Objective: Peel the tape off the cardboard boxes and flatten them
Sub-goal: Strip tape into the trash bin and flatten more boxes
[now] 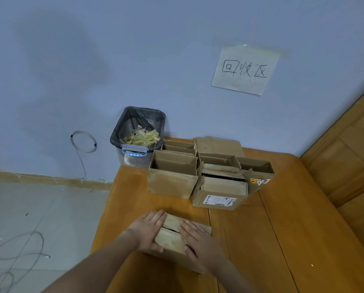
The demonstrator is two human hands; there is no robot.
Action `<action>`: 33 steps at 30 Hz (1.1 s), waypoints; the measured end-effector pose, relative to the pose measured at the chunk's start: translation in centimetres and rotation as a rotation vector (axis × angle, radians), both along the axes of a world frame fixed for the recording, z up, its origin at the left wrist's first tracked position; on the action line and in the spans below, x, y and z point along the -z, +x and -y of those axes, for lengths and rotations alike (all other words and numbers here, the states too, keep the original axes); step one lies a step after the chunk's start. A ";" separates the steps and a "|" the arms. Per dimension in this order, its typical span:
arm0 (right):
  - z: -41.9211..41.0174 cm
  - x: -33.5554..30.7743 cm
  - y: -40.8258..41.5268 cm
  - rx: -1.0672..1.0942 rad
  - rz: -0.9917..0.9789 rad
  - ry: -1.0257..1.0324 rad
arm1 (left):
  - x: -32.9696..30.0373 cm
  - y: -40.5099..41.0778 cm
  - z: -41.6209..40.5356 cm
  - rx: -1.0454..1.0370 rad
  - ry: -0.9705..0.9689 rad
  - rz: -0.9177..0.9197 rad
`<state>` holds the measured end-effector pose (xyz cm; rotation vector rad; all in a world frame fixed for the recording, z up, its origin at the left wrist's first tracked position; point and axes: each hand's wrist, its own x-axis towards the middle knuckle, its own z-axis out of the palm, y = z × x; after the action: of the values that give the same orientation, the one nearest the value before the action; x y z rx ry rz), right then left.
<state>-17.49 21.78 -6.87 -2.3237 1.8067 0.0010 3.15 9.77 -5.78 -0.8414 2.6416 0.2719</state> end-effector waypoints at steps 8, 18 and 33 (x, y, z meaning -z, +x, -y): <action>0.2 0.7 2.0 -0.024 0.071 -0.078 | -0.3 2.2 0.5 -0.033 -0.055 -0.041; 0.5 3.9 4.9 -0.012 0.135 0.033 | 1.4 2.5 -1.1 -0.036 -0.066 0.052; -2.6 3.7 2.8 0.051 0.129 0.062 | 4.4 1.7 -1.8 -0.122 0.074 -0.014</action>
<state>-14.71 24.39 -10.52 -2.1823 1.7766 -0.0962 4.88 11.53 -10.21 -0.9805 2.5798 0.4052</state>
